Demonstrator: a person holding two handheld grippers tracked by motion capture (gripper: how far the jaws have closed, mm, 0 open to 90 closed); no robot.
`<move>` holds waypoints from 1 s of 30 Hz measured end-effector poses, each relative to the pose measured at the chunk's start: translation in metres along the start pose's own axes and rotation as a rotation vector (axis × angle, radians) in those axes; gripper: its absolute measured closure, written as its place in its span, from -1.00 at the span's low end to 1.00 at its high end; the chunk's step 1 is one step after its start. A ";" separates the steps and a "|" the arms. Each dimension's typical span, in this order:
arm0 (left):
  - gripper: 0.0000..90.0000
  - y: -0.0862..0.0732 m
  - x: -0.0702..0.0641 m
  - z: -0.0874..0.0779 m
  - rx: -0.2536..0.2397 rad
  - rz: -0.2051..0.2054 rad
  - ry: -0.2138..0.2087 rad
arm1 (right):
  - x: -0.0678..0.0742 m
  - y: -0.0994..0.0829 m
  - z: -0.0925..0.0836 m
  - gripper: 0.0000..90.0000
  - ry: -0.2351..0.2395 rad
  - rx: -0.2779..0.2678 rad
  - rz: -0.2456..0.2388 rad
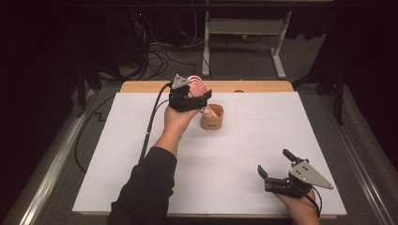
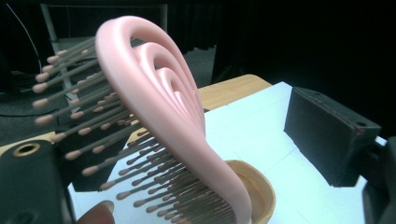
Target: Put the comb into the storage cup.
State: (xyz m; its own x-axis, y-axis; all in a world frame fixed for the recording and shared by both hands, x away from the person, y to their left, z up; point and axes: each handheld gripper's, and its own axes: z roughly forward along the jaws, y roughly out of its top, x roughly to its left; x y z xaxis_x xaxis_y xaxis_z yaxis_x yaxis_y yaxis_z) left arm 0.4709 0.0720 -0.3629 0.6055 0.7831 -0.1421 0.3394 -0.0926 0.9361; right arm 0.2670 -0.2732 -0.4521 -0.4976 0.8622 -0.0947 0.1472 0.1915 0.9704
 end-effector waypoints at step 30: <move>-1.00 -0.017 0.016 -0.019 0.018 -0.010 0.000 | 0.003 0.000 0.000 -0.99 0.001 0.008 -0.012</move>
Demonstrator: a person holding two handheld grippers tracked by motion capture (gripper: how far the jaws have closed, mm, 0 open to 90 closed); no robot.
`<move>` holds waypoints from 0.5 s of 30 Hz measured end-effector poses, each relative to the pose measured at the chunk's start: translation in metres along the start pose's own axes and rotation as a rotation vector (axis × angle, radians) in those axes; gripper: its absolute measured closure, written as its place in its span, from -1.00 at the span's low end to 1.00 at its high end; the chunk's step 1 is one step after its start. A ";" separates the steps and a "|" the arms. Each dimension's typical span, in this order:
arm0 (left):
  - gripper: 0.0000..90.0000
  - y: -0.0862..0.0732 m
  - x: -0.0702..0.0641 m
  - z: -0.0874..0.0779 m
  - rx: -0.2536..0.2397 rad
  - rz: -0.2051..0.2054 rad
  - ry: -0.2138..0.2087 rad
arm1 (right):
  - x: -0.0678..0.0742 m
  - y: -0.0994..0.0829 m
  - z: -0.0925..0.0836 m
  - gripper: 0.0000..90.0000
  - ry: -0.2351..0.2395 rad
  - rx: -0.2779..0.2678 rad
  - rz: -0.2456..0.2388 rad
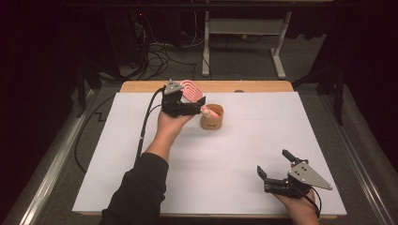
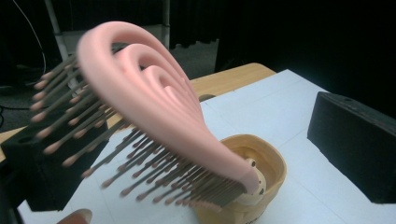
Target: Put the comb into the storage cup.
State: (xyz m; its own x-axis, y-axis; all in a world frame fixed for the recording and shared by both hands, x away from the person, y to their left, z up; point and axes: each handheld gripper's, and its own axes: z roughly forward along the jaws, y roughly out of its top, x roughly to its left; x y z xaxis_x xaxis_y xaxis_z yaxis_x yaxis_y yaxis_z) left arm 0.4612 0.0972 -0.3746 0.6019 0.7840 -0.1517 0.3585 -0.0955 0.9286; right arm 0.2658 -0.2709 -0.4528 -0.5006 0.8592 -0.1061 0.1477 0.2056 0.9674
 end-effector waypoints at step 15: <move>-1.00 -0.014 0.009 -0.009 0.007 -0.018 -0.004 | 0.001 0.000 0.001 -0.99 -0.001 0.002 -0.008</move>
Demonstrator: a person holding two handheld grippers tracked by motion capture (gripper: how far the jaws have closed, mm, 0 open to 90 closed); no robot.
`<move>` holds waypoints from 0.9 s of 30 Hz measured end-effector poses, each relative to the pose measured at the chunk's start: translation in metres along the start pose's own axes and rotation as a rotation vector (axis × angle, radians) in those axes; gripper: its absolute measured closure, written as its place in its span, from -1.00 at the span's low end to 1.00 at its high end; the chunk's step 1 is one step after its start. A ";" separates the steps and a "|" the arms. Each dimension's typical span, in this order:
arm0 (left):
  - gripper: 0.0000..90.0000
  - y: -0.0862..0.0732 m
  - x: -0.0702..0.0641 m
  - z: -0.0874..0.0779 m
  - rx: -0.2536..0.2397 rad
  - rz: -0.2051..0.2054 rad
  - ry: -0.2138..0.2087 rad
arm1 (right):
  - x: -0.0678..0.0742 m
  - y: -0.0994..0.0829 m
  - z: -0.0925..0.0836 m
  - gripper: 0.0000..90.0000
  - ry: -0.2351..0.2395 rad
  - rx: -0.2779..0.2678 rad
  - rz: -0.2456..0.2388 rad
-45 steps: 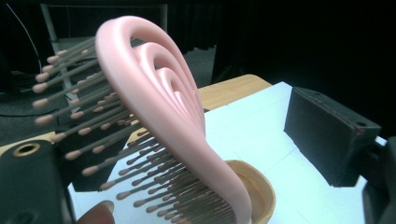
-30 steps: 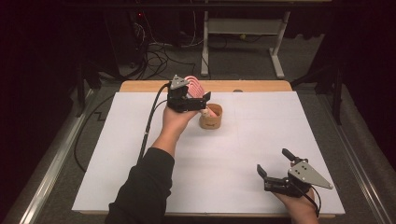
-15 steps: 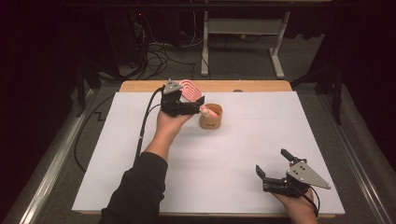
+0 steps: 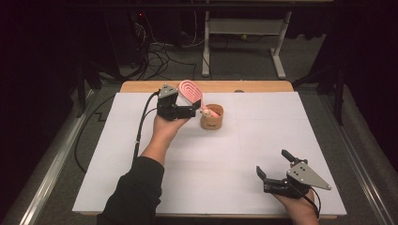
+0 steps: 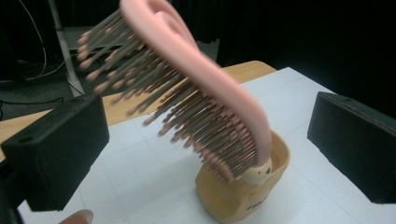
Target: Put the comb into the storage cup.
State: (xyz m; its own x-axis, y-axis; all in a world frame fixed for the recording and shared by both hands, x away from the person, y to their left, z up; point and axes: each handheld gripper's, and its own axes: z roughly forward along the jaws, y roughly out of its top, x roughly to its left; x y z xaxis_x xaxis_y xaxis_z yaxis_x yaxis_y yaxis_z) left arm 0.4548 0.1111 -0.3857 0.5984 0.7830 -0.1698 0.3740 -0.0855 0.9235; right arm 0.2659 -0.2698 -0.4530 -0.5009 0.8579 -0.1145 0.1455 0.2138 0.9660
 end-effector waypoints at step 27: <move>-1.00 -0.084 0.018 -0.061 0.020 -0.017 -0.008 | -0.002 -0.001 -0.004 -0.99 -0.015 0.003 0.008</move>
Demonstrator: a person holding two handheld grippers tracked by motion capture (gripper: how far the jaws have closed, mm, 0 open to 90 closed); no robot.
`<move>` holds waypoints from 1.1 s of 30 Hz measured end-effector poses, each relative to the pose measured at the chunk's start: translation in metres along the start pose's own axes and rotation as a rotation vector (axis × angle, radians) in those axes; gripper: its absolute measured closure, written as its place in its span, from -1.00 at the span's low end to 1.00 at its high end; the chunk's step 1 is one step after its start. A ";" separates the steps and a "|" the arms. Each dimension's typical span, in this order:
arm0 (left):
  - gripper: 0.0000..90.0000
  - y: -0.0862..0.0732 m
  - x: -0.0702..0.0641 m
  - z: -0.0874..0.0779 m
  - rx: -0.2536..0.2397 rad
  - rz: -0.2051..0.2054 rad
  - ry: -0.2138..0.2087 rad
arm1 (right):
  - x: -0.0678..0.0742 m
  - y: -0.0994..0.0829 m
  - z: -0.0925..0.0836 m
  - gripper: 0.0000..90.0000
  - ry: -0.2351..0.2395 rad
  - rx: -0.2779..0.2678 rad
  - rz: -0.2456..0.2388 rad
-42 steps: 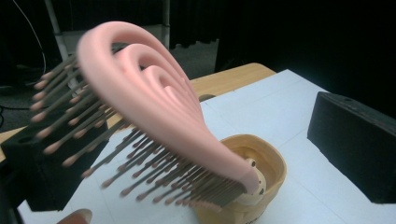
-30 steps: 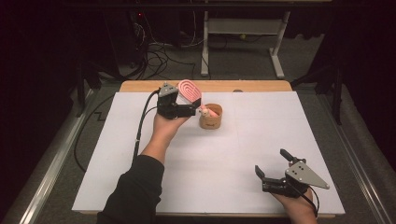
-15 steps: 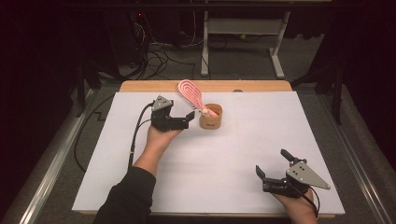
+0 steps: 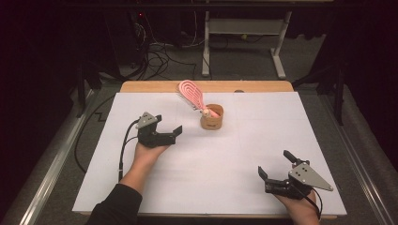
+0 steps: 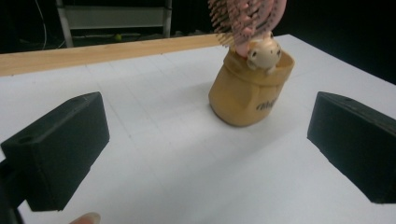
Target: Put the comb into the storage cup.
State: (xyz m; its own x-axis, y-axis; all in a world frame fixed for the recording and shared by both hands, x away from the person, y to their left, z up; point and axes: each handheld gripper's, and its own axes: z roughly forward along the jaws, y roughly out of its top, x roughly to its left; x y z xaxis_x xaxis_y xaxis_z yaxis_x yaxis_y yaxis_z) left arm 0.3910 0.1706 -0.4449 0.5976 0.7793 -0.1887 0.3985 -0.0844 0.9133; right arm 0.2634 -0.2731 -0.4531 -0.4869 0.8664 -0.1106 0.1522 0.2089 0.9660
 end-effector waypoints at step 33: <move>-1.00 -0.060 -0.025 -0.129 -0.074 0.136 0.027 | 0.000 -0.003 -0.002 -0.99 -0.028 0.030 0.020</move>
State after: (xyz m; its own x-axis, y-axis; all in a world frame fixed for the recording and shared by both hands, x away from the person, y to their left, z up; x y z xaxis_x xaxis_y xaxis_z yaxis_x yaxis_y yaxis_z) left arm 0.2624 0.2367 -0.4487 0.6235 0.7800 -0.0531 0.2623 -0.1447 0.9541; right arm 0.2616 -0.2746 -0.4559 -0.4592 0.8828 -0.0987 0.1870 0.2047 0.9608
